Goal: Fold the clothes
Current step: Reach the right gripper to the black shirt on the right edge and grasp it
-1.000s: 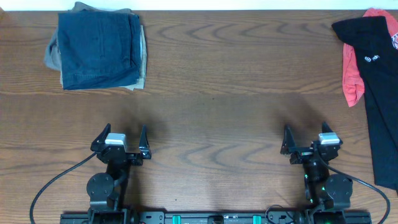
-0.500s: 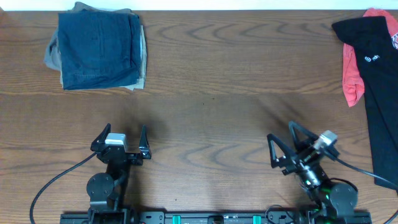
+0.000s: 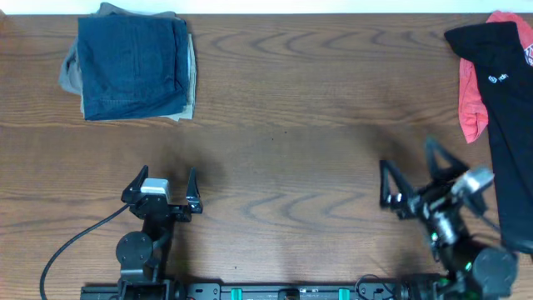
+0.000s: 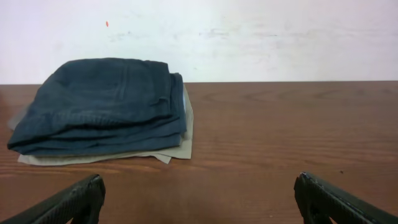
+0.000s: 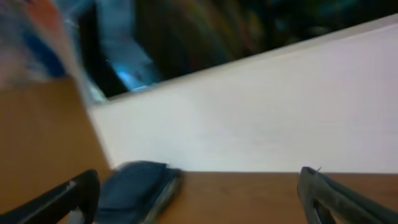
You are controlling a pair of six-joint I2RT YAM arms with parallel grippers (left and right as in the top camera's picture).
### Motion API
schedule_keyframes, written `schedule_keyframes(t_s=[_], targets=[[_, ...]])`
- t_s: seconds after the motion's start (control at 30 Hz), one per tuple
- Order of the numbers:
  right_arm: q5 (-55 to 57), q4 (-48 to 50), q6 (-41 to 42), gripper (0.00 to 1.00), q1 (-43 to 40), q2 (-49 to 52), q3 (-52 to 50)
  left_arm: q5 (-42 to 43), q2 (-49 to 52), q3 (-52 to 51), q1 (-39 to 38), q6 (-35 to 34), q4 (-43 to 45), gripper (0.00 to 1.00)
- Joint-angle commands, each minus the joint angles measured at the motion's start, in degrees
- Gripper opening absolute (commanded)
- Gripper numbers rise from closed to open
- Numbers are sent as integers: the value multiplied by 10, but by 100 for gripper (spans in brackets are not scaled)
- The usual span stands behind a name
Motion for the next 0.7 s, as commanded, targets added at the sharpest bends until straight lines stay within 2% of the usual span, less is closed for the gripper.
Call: schedule_keyframes(t_s=[0.0,0.17,0.23,0.5,0.67], targets=[[140,-59,-102,99,4,108,99,8,-3,-10,3,8,-19,98],[331,-173,-209,99,-4,319,278,8,-3,-10,3,8,-19,98],[372,-223,-242,99,-22,406,355,8,-3,-10,3,8,-19,98],[382,-417,-248,99,-154,717,638,8,-3,-10,3,8,-19,98],[382,-420,-258,99,-205,807,695,8,-3,-10,3,8,-19,98]])
